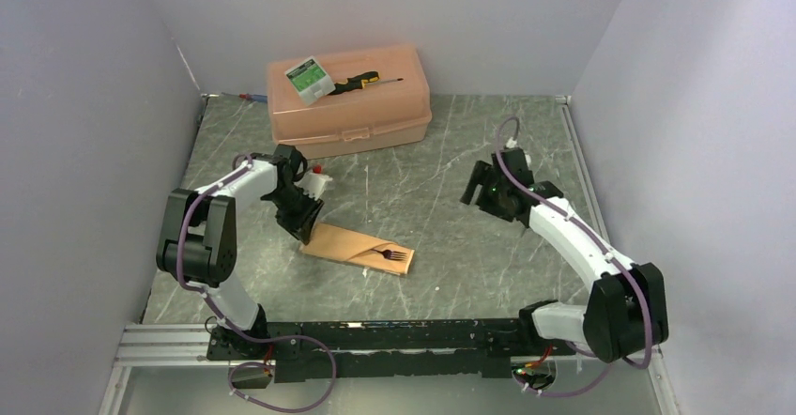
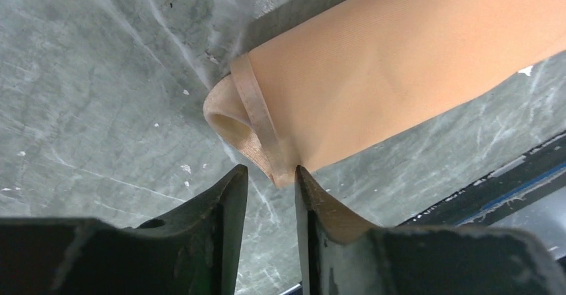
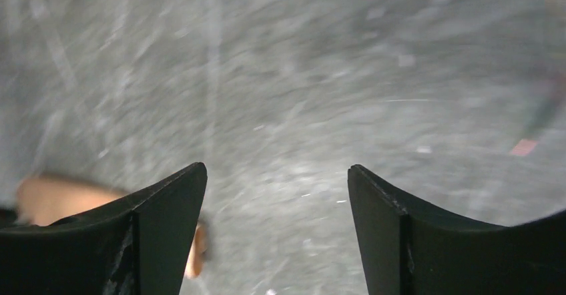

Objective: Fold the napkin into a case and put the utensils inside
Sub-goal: Pick up the fork from the corner of the board.

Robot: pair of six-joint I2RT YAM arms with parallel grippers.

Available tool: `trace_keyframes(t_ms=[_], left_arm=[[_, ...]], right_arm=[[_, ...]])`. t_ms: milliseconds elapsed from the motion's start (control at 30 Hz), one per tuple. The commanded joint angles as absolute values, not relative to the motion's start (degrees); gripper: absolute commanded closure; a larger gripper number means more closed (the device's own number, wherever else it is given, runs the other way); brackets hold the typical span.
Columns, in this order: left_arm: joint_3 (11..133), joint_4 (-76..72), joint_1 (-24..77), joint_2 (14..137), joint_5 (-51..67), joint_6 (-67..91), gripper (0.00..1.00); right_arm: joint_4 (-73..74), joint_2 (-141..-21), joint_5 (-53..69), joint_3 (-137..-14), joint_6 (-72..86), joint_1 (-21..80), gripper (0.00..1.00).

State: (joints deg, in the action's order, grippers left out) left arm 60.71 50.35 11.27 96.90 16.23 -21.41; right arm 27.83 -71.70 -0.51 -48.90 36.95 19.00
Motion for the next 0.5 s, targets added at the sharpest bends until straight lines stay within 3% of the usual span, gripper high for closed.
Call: trace_keyframes(t_ms=[0,100,300,333,367,433,467], left_arm=[[63.92,54.17,11.0,94.48,18.96,-20.52,0.56],[65.5,56.01,10.63,93.39,19.74,-20.73,0.41],[69.31,59.15,9.43,92.31,20.84,-21.29,0.37],[70.02,59.82,9.14,92.29,21.08,-21.73,0.26],[70.77,60.41,8.83,92.29,21.21,-21.94,0.24],[72.49,61.39,8.06,92.28,21.46,-22.42,0.07],[73.47,61.95,7.55,92.34,21.58,-22.53,0.06]], right_arm=[[33.22,-71.33,-18.1,-49.48,34.97,13.48,0.16],[32.99,-72.93,-25.15,-48.6,35.2,10.18,0.13],[30.1,-79.41,-33.04,-49.06,34.81,7.17,0.12],[29.73,-80.65,-33.66,-49.35,34.51,6.53,0.12],[29.52,-82.05,-33.76,-49.7,34.15,6.09,0.12],[28.44,-84.68,-32.94,-49.94,33.27,4.78,0.13],[27.65,-85.78,-31.54,-49.9,32.98,3.86,0.14]])
